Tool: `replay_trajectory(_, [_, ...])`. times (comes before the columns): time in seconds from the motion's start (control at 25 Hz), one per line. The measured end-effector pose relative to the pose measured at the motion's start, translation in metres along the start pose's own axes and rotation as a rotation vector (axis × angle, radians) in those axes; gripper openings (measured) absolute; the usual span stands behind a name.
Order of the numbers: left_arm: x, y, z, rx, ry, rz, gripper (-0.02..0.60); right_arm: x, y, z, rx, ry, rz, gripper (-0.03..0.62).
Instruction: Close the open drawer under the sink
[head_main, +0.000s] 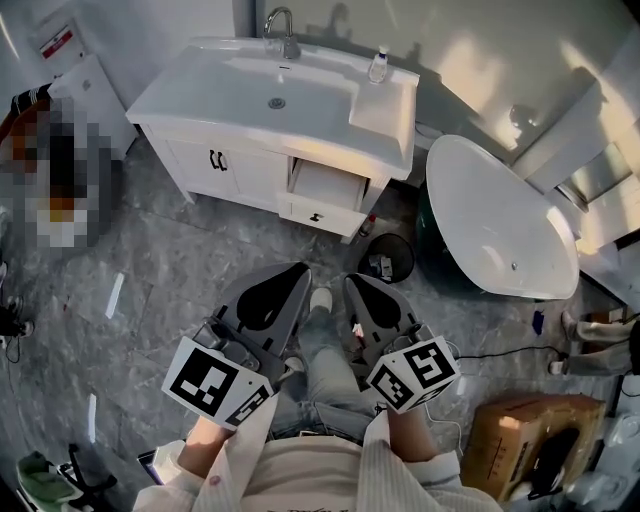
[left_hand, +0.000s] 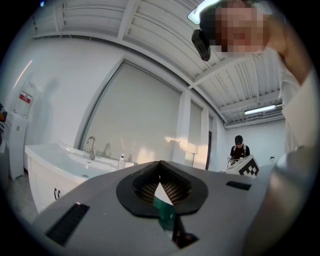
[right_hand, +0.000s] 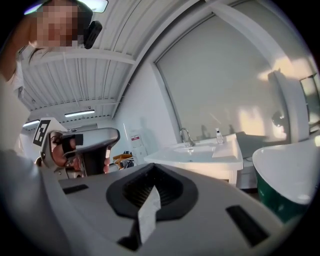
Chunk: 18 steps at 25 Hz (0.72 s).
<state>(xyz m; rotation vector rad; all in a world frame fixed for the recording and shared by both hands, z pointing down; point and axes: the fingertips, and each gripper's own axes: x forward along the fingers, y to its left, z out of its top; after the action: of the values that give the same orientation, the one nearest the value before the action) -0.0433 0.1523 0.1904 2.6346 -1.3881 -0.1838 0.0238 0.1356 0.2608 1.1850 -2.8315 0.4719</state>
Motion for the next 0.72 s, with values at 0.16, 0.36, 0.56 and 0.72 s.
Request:
replay_trajectory(0.16, [0.03, 0.02, -0.002, 0.01, 0.018, -0.009, 0.015, 0.031, -0.021, 0.004, 0.003, 0.025, 0.009, 0.009])
replay_trajectory(0.36, [0.08, 0.054, 0.002, 0.01, 0.028, -0.014, 0.015, 0.075, -0.055, 0.019, 0.006, 0.043, 0.02, 0.009])
replay_trajectory(0.56, [0.132, 0.087, 0.018, 0.009, 0.025, -0.008, 0.015, 0.114, -0.094, 0.045, 0.016, 0.043, 0.014, 0.009])
replay_trajectory(0.72, [0.17, 0.108, 0.028, 0.011, 0.016, -0.004, 0.015, 0.139, -0.124, 0.065, 0.005, 0.042, 0.012, 0.009])
